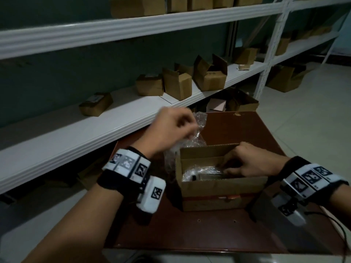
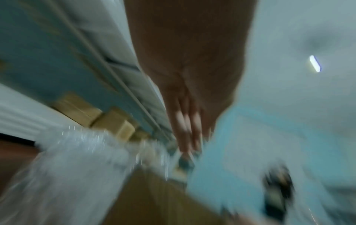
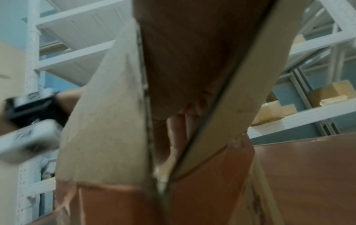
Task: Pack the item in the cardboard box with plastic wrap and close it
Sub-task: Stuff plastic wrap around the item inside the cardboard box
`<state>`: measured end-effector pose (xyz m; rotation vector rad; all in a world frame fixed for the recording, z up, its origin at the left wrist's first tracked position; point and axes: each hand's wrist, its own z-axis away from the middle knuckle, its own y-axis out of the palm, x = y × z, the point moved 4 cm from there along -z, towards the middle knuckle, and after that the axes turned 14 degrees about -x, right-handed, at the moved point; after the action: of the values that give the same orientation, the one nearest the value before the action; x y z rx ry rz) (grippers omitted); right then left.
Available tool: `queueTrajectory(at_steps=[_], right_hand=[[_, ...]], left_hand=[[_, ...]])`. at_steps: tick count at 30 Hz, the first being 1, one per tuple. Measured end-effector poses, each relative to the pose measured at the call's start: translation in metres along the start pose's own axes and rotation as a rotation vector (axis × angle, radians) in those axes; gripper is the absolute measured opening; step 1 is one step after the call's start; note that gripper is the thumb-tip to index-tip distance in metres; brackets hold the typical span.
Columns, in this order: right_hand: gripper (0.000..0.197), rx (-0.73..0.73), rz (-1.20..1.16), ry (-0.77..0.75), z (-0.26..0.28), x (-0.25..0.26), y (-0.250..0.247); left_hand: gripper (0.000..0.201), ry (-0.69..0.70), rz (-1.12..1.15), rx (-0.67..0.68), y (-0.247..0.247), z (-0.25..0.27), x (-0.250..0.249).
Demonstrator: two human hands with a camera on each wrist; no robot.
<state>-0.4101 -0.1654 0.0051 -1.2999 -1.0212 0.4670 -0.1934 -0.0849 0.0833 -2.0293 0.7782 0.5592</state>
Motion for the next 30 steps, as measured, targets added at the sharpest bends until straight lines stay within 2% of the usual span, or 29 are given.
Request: queueTrajectory(at_steps=[1,2,3,5,6,8,10,16,22,27,30], right_hand=[[0.019,-0.041,-0.014,-0.014,0.0,0.002,-0.002],[0.016,-0.077,-0.026,-0.026,0.001,0.004,-0.004],[0.013,-0.108,-0.031,-0.04,0.002,0.006,-0.005],[0.01,-0.151,-0.024,-0.069,0.005,0.012,-0.008],[0.009,-0.169,-0.029,-0.077,0.006,0.014,-0.01],[0.01,-0.209,-0.057,-0.081,0.009,0.017,-0.014],[0.011,-0.242,-0.093,-0.07,0.011,0.017,-0.018],[0.012,-0.249,-0.109,-0.067,0.013,0.015,-0.018],[0.01,-0.205,-0.099,-0.063,0.012,0.012,-0.016],[0.012,-0.134,-0.124,-0.01,0.01,0.009,-0.009],[0.014,-0.099,-0.108,0.005,0.009,0.007,-0.006]], left_hand=[[0.012,-0.027,-0.02,-0.108,-0.014,-0.006,0.007],[0.023,-0.031,-0.112,-0.149,-0.023,-0.011,0.016],[0.031,-0.021,-0.279,-0.119,-0.028,-0.014,0.027],[0.039,-0.026,-0.601,0.054,-0.024,-0.009,0.051],[0.042,-0.038,-0.669,0.16,-0.017,-0.004,0.063],[0.053,-0.042,-0.681,0.308,-0.002,0.006,0.08],[0.056,-0.033,-0.682,0.35,0.006,0.008,0.088],[0.036,0.005,-0.697,0.288,0.009,0.004,0.088],[0.026,-0.007,-0.689,0.237,0.004,0.003,0.089],[0.021,-0.028,-0.608,0.089,-0.004,-0.003,0.087],[0.017,-0.082,-0.566,-0.065,-0.011,-0.007,0.085]])
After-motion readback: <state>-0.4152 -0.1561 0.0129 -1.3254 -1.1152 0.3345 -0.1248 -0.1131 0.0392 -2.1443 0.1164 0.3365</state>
